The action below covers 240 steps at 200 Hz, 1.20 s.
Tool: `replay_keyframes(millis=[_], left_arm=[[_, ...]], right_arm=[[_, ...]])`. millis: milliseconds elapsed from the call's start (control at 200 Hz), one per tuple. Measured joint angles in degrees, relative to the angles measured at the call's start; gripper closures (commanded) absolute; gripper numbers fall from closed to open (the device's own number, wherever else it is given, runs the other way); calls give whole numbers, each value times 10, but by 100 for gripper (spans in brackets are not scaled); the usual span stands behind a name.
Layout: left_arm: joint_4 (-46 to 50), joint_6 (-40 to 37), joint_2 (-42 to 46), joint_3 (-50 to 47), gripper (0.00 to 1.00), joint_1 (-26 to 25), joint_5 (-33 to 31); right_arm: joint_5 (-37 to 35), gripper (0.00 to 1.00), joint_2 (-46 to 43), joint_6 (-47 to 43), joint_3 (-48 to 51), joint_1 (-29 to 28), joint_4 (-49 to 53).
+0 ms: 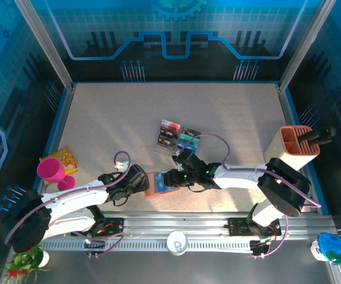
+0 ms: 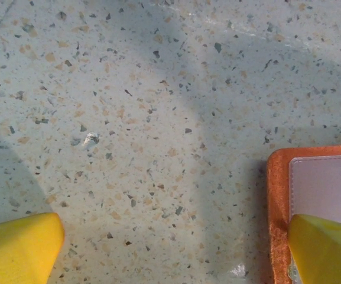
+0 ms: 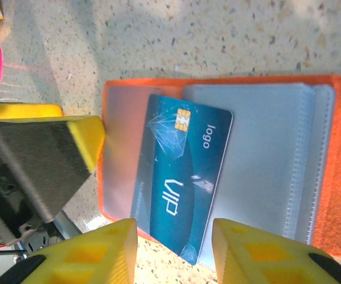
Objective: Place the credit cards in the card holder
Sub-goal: Insert the credit card into the card slot.
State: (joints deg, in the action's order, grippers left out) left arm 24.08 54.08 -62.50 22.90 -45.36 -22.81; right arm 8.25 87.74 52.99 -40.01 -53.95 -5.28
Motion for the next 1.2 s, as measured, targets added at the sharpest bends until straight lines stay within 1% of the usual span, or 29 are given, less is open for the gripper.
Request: replay_keyframes(millis=[45, 245, 380, 645, 896, 1201], left_arm=[[-1, -1, -7, 2, 1, 0, -3], [6, -10, -53, 24, 1, 0, -10], [16, -21, -79, 40, 1, 0, -10], [22, -42, -107, 61, 1, 0, -10], [14, -51, -109, 61, 1, 0, -10], [11, -55, -97, 61, 1, 3, -7]], right_arm=[[-3, 66, -4, -9, -7, 0, 12], [-16, 85, -3, -47, -28, 0, 43], [-20, 92, 16, -61, -39, 0, 51], [-21, 93, 62, -72, -66, 0, 57], [-19, 94, 111, -81, -90, 0, 59], [-2, 95, 159, -94, -153, -5, 80]])
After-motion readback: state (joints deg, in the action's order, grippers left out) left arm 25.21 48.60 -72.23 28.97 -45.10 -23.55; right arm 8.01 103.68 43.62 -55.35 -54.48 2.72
